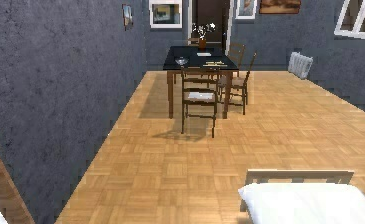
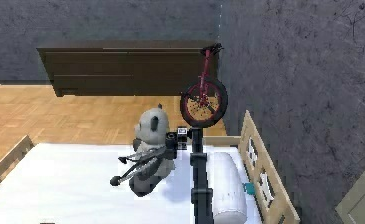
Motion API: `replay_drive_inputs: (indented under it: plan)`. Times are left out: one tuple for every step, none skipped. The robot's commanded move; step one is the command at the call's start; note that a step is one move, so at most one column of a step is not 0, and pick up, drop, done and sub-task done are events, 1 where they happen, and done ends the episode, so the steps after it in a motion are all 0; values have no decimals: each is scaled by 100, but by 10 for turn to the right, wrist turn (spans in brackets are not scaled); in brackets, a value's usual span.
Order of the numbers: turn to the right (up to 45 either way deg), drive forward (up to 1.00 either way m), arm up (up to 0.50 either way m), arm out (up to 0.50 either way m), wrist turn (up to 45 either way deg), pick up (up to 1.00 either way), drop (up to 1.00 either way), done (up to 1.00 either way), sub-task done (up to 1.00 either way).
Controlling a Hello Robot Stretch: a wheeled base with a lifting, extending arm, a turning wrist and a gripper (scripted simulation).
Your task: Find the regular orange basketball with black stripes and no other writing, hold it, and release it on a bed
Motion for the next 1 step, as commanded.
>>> replay_drive_inputs:
  plan:
    - [0,0,0,0,0,0,0,100,0]
